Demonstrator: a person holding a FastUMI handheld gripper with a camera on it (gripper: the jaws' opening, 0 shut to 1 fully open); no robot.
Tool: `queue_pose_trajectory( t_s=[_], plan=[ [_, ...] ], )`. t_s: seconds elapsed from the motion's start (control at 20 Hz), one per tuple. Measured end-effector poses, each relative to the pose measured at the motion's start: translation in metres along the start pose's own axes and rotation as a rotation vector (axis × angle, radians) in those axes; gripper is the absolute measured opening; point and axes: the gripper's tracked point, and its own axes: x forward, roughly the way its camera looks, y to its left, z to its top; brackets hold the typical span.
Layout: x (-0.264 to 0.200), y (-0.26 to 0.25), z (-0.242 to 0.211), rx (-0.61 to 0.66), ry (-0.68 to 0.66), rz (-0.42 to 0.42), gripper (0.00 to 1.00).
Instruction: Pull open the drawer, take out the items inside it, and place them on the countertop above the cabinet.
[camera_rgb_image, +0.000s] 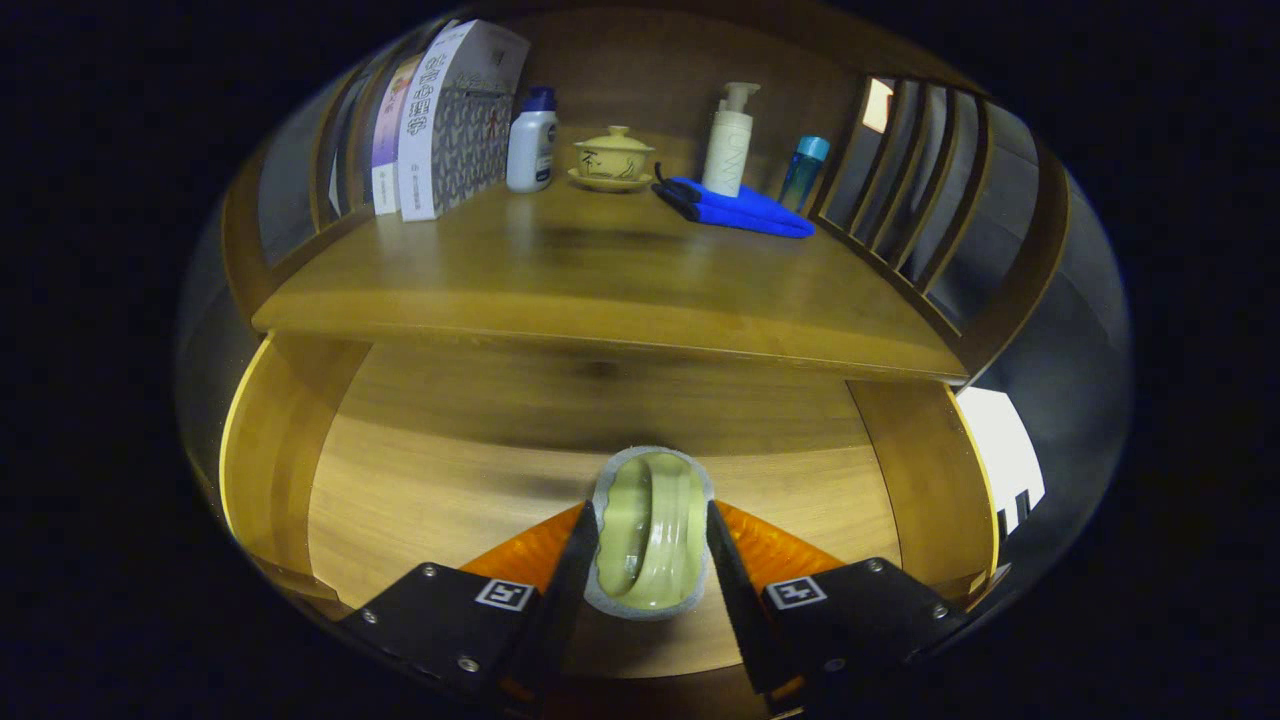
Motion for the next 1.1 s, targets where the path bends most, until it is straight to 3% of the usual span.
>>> queue_pose_trajectory(
  t_s=[0.15, 0.55, 0.85, 1.1],
  plan=[
    [0.004, -0.003, -0.005, 0.006, 0.010, -0.005, 0.49],
    [0.007, -0.001, -0.014, -0.013, -0.017, -0.011, 0.23],
    [-0.028, 0.011, -0.020, -0.078, -0.125, 0.023, 0.14],
    [-0.087, -0.006, 0.013, 0.019, -0.278, 0.023, 0.12]
  ],
)
